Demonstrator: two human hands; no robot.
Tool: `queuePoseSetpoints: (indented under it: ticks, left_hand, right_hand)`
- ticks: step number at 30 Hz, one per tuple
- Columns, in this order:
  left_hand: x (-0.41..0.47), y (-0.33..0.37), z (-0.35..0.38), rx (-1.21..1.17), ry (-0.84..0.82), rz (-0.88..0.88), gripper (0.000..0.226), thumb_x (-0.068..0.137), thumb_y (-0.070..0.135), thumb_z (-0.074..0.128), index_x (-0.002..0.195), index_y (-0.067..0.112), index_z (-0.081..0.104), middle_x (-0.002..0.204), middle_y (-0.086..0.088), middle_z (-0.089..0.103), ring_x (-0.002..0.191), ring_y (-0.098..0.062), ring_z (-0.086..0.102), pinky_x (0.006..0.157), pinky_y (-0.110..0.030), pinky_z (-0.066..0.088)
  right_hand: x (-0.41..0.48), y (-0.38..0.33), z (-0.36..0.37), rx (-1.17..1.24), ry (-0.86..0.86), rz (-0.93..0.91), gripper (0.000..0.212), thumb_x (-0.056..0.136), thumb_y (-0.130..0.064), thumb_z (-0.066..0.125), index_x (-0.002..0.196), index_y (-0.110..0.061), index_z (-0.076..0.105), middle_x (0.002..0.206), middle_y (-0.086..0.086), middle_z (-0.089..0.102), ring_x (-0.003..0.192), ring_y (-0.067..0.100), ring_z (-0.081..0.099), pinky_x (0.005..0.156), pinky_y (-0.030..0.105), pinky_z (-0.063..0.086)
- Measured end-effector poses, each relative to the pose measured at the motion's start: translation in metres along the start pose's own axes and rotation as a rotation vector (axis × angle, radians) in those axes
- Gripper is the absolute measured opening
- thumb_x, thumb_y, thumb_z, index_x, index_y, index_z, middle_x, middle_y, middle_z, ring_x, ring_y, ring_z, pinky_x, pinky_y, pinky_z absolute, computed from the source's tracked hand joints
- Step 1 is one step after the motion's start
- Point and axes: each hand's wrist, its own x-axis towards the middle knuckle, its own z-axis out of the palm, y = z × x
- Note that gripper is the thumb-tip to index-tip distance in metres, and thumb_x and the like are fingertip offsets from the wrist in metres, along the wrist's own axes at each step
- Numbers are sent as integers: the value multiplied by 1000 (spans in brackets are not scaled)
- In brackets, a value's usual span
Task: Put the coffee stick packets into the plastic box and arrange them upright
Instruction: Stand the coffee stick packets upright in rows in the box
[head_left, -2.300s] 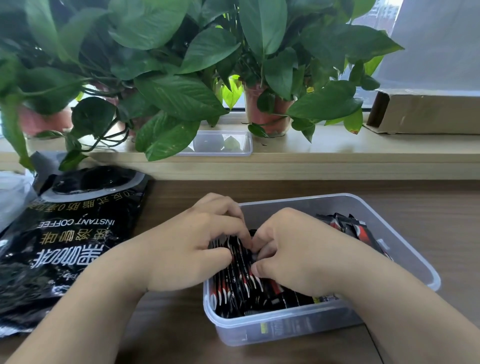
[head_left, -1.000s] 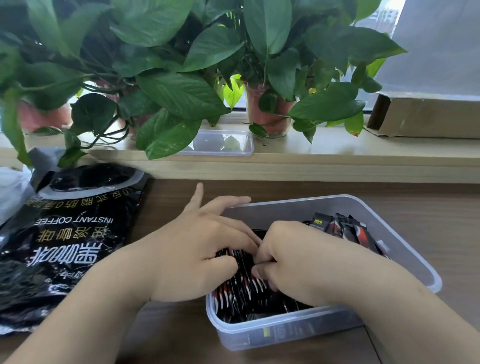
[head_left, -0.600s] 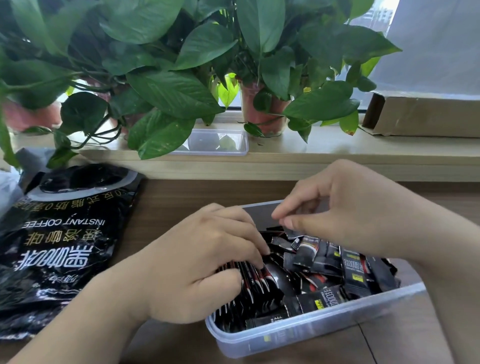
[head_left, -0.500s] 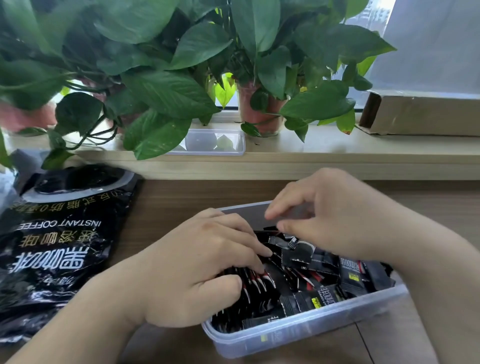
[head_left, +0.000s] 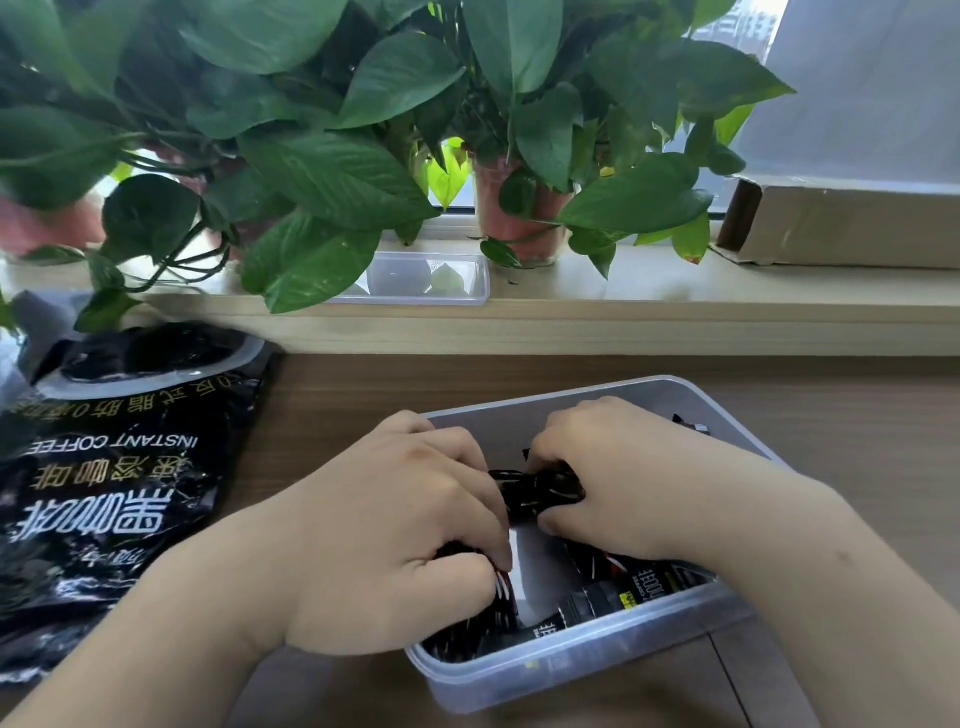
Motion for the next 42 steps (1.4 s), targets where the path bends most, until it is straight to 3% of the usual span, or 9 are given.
queuePoseSetpoints:
  ticks: [10, 16, 21, 26, 29, 34, 36, 39, 42]
  left_hand:
    - [-1, -6, 0, -71, 34, -37, 50, 68, 45, 32, 89, 40, 77, 101, 32, 69, 99, 0, 50, 94, -37, 33]
    - [-5, -14, -3, -44, -19, -25, 45, 72, 44, 36, 94, 44, 75, 106, 35, 66, 104, 2, 50, 94, -33, 33]
    - [-8, -17, -8, -73, -56, -37, 50, 71, 45, 32, 98, 45, 75, 111, 36, 63, 109, 3, 47, 97, -33, 31]
    - [-7, -20, -7, -84, -39, -7, 48, 73, 43, 37, 104, 47, 73, 116, 37, 61, 111, 3, 48, 94, -33, 31]
    - [-5, -20, -8, -201, 71, -4, 40, 79, 38, 44, 102, 39, 76, 114, 30, 66, 111, -1, 56, 92, -33, 40]
    - [13, -6, -22, -389, 545, -120, 24, 83, 40, 61, 72, 22, 72, 86, 7, 74, 80, -16, 69, 67, -36, 53]
    - [28, 5, -31, -311, 541, -139, 19, 81, 44, 73, 79, 25, 71, 79, 8, 73, 73, -11, 69, 64, -33, 54]
    - [48, 13, -33, -276, 465, -188, 21, 73, 42, 84, 82, 27, 72, 74, 16, 71, 68, 0, 66, 59, -14, 49]
    - [56, 15, -23, -382, 462, -197, 18, 69, 32, 89, 80, 27, 75, 73, 14, 72, 63, 4, 66, 58, -9, 47]
  right_hand:
    - [4, 1, 4, 34, 109, 18, 10, 81, -24, 62, 81, -17, 68, 86, 4, 62, 82, 26, 60, 71, 42, 56]
    - [-12, 6, -11, 403, 363, -8, 15, 84, -35, 72, 74, -25, 70, 74, -3, 69, 69, 14, 62, 67, 31, 52]
    - [-22, 9, -24, 800, 429, 74, 15, 83, -31, 77, 74, -20, 75, 66, 1, 72, 55, 8, 69, 48, 14, 47]
    - [-25, 15, -31, 977, 480, 157, 15, 84, -29, 77, 73, -18, 76, 55, -5, 68, 51, 2, 67, 37, 11, 36]
    - [-29, 20, -33, 1049, 465, 176, 13, 83, -26, 78, 73, -18, 77, 64, 2, 73, 53, 5, 68, 46, 19, 44]
    - [-33, 31, -34, 1070, 471, 197, 12, 84, -24, 78, 78, -13, 77, 75, 7, 76, 56, 10, 70, 65, 27, 58]
    - [-33, 30, -35, 1113, 483, 210, 12, 83, -22, 78, 76, -13, 77, 72, 6, 76, 54, 9, 68, 62, 27, 57]
    - [-32, 27, -34, 1188, 516, 230, 12, 82, -21, 79, 73, -15, 77, 70, 8, 76, 56, 13, 70, 70, 47, 61]
    - [-30, 25, -32, 1232, 550, 255, 11, 80, -22, 81, 70, -18, 78, 68, 8, 75, 54, 14, 69, 75, 56, 58]
